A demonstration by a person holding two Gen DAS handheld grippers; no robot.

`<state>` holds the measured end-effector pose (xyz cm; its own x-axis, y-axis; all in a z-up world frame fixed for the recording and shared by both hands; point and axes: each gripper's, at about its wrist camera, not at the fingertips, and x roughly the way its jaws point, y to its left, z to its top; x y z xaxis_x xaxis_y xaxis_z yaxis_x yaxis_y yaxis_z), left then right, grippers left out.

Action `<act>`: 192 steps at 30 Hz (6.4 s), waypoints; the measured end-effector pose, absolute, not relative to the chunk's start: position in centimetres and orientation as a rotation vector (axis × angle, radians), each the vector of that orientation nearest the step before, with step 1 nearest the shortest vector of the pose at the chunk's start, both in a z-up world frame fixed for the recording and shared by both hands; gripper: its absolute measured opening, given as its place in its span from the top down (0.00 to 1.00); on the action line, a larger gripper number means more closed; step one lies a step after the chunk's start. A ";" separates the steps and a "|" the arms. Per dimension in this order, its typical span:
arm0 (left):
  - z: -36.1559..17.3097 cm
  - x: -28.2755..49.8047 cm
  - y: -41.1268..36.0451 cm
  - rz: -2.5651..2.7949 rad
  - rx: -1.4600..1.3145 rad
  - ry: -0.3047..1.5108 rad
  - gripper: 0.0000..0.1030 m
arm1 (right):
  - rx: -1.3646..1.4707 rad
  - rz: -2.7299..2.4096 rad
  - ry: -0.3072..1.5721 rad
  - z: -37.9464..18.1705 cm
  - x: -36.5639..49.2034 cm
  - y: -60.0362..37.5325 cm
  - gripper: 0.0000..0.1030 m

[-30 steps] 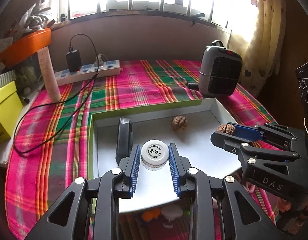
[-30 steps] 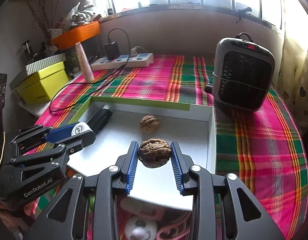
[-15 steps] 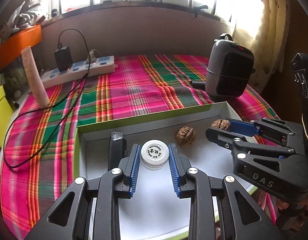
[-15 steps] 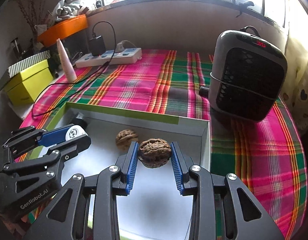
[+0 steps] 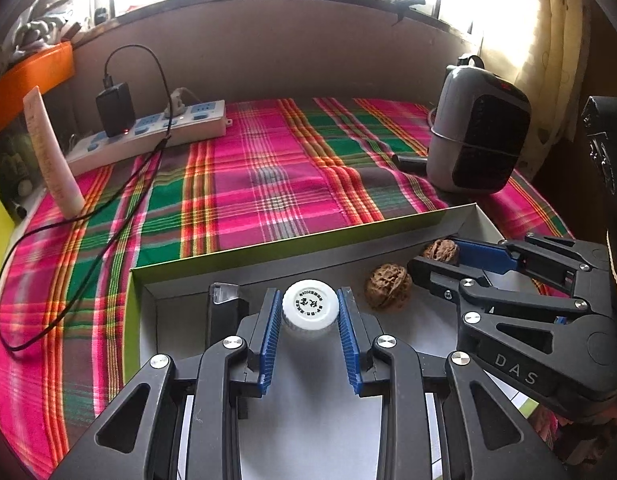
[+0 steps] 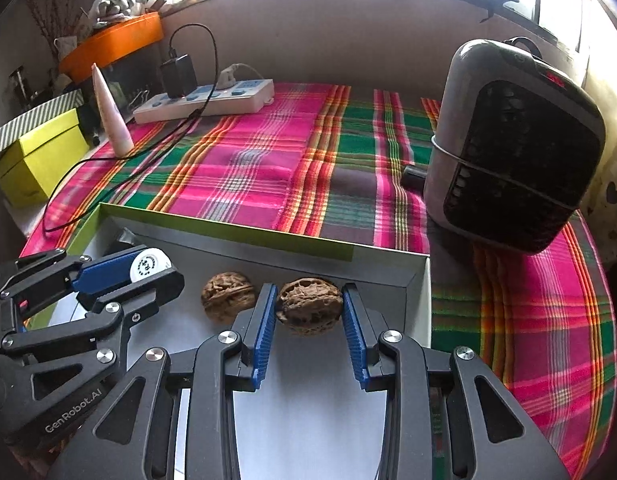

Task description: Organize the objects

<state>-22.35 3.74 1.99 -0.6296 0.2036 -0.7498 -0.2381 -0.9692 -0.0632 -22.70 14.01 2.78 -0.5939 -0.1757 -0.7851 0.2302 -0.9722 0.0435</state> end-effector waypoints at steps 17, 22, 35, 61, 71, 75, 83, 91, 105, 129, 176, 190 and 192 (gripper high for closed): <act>1.6 -23.0 4.0 2.611 -1.265 0.077 0.74 | 1.330 -2.611 0.143 2.6 -23.2 13.5 0.67; 1.5 -23.1 4.0 2.606 -1.280 0.069 0.74 | 1.333 -2.612 0.135 2.7 -23.3 13.6 0.67; 1.8 -22.8 3.6 2.605 -1.281 0.048 0.67 | 1.325 -2.632 0.091 3.0 -22.8 13.8 0.52; 5.1 -16.5 1.7 2.653 -1.160 -0.015 0.61 | 1.211 -2.695 -0.022 5.5 -16.6 14.7 0.52; 5.7 -13.0 1.5 2.626 -1.111 -0.024 0.61 | 1.178 -2.721 -0.050 6.0 -12.9 15.2 0.52; 5.6 -11.9 1.7 2.598 -1.111 -0.027 0.61 | 1.170 -2.722 -0.047 5.9 -11.6 15.4 0.52; 4.5 -10.2 2.2 2.532 -1.134 -0.033 0.61 | 1.155 -2.747 -0.029 5.5 -8.7 16.3 0.52; 3.5 -9.3 3.4 2.475 -1.155 0.006 0.61 | 1.187 -2.759 -0.069 4.5 -6.5 17.9 0.52; 2.4 -9.1 5.1 2.444 -1.190 0.048 0.61 | 1.221 -2.758 -0.124 3.7 -5.7 18.8 0.52; 1.3 -7.3 6.2 2.374 -1.247 0.053 0.61 | 1.292 -2.716 -0.198 2.5 -7.9 18.3 0.52; 1.1 -9.4 6.6 2.430 -1.221 0.088 0.62 | 1.344 -2.775 0.029 1.6 -7.7 18.0 0.53; 1.6 -9.2 6.4 2.443 -1.206 0.054 0.62 | 1.334 -2.785 -0.007 1.6 -7.3 18.8 0.77; 1.6 -9.2 6.3 2.446 -1.208 0.051 0.62 | 1.331 -2.780 -0.011 1.6 -7.2 18.7 0.77</act>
<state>-9.21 6.26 1.55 -0.5403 0.3445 -0.7677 -0.3760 -0.9150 -0.1460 -7.24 18.72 1.60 -0.6255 -0.0563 -0.7782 0.0502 -0.9982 0.0319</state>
